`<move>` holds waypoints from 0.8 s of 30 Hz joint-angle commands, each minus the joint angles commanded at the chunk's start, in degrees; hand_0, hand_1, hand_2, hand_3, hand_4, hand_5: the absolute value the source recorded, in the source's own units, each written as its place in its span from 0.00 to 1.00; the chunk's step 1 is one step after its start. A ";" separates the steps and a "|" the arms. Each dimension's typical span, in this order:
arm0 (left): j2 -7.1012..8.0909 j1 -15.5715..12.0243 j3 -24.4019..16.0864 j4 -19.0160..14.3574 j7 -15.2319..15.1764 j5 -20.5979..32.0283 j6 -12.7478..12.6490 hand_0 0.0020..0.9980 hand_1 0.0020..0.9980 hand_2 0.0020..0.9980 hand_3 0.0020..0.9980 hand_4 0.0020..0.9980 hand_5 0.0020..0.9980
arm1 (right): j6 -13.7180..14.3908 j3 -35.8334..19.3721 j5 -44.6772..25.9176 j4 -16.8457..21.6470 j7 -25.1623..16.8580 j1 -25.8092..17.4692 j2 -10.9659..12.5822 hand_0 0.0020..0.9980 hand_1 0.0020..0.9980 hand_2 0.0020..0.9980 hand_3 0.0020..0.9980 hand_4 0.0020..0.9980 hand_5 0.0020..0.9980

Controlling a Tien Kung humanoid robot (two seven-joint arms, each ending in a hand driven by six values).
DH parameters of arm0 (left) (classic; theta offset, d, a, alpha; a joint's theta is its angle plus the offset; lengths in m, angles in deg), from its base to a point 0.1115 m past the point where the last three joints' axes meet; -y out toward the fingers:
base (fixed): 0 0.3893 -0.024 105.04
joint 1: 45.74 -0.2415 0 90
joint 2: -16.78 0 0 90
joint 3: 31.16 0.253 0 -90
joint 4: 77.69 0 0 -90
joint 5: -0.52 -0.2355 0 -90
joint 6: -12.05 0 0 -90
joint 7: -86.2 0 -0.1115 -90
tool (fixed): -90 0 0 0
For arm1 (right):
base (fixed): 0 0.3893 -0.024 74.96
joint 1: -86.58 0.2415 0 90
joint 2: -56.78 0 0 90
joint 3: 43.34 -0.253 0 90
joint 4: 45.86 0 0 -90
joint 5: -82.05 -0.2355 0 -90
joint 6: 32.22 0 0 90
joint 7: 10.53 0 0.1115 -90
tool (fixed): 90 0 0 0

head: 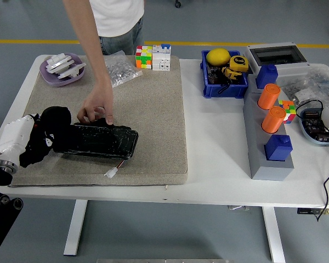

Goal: Pick the rag up,wipe the panel,place it on the desk

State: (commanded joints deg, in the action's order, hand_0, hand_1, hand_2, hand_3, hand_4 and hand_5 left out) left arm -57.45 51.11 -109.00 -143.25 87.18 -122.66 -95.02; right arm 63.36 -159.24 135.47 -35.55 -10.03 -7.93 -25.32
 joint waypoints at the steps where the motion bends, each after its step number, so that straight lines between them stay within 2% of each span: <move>1: -0.01 0.02 -0.04 -0.04 0.10 -0.15 -0.01 0.26 0.25 0.53 0.44 0.04 0.00 | -0.02 0.03 0.05 0.00 0.02 0.03 0.00 0.51 0.56 0.65 0.55 0.93 0.40; 10: -0.28 -0.01 2.15 -1.69 0.67 -0.08 -0.06 0.26 0.25 0.53 0.44 0.02 0.00 | -0.15 -0.76 0.82 0.00 -0.06 0.08 -0.05 0.51 0.56 0.65 0.55 0.93 0.40; 13: -0.42 -0.34 4.23 -3.80 0.78 -0.09 -0.11 0.26 0.25 0.52 0.44 0.02 0.00 | -0.12 -0.86 0.91 0.00 -0.03 0.02 -0.01 0.51 0.56 0.65 0.55 0.93 0.40; 21: 1.15 0.31 10.50 -6.18 0.27 1.25 -0.58 0.26 0.25 0.52 0.43 0.01 0.00 | -0.06 -1.30 1.34 0.00 0.00 0.09 0.22 0.51 0.56 0.65 0.55 0.93 0.40; 24: 1.47 0.51 13.55 -8.12 0.68 1.02 -0.46 0.26 0.25 0.52 0.43 0.01 0.00 | -0.07 -1.22 1.26 0.00 0.01 0.07 0.20 0.51 0.56 0.65 0.55 0.93 0.40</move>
State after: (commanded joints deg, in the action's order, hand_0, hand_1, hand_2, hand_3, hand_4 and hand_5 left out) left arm -55.98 51.62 -95.45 -151.37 87.87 -121.64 -95.48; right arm 63.29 -160.45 136.73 -35.55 -10.02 -7.86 -25.12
